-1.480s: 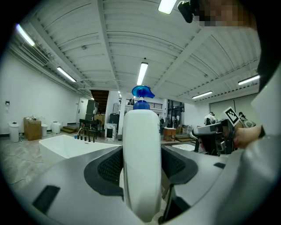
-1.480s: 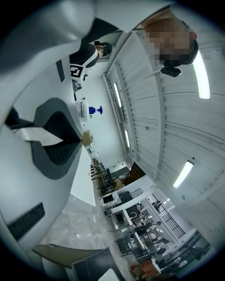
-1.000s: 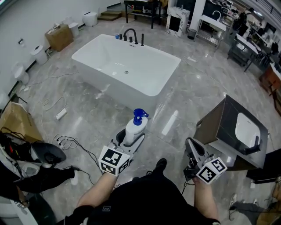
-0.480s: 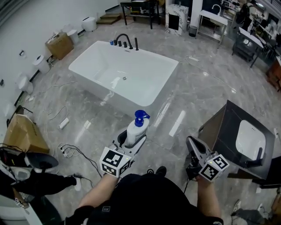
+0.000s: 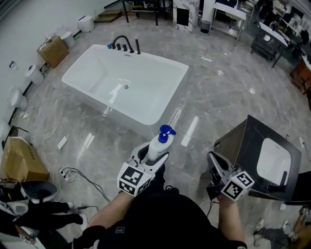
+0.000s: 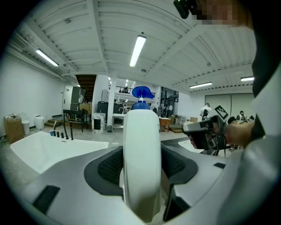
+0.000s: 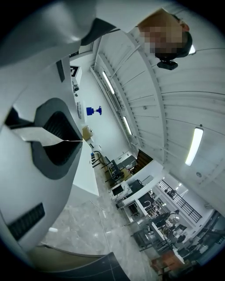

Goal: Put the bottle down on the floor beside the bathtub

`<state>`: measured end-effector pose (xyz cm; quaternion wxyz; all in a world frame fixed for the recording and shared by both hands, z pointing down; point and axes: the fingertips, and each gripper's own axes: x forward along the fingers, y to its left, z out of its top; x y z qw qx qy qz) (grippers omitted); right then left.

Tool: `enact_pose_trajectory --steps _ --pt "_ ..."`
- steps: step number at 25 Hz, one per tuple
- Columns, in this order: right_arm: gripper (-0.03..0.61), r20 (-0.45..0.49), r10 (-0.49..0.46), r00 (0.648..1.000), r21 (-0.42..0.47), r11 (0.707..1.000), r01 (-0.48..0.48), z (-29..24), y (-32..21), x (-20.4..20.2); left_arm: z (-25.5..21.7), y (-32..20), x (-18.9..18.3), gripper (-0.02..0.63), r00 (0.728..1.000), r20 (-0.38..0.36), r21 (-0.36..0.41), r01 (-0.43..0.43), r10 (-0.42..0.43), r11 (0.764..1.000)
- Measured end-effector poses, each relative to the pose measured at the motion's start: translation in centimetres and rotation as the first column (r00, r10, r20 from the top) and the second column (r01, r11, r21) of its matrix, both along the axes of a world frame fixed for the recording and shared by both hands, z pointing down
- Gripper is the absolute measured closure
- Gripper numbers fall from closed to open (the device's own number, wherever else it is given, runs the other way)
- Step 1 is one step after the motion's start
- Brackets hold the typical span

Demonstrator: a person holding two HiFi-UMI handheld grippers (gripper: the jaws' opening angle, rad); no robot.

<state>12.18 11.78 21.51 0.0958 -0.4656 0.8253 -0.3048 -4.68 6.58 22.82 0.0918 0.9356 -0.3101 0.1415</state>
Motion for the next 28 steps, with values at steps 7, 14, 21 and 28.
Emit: enact_pose_trajectory --steps 7,14,21,28 --pt "0.549 -0.047 0.103 0.994 0.03 0.994 -0.102 -1.7 -9.8 2.0 1.1 -9.7 2.9 0.348 0.993 -0.018 0.011 -0.115 0.115 0.993" --pt "0.549 -0.111 0.084 0.99 0.001 0.996 -0.084 -0.2 -16.9 1.8 3.0 -17.5 5.1 0.348 0.983 0.031 -0.03 -0.18 0.181 0.983" --pt "0.548 -0.112 0.059 0.992 0.003 0.998 -0.059 1.5 -22.1 5.8 6.2 -20.1 11.1 0.348 0.979 0.049 -0.076 -0.194 0.198 0.978" --pt "0.448 -0.117 -0.034 0.993 -0.002 0.999 0.034 4.3 -25.6 6.7 11.6 -21.6 14.3 0.348 0.97 0.081 -0.125 -0.22 0.231 0.968"
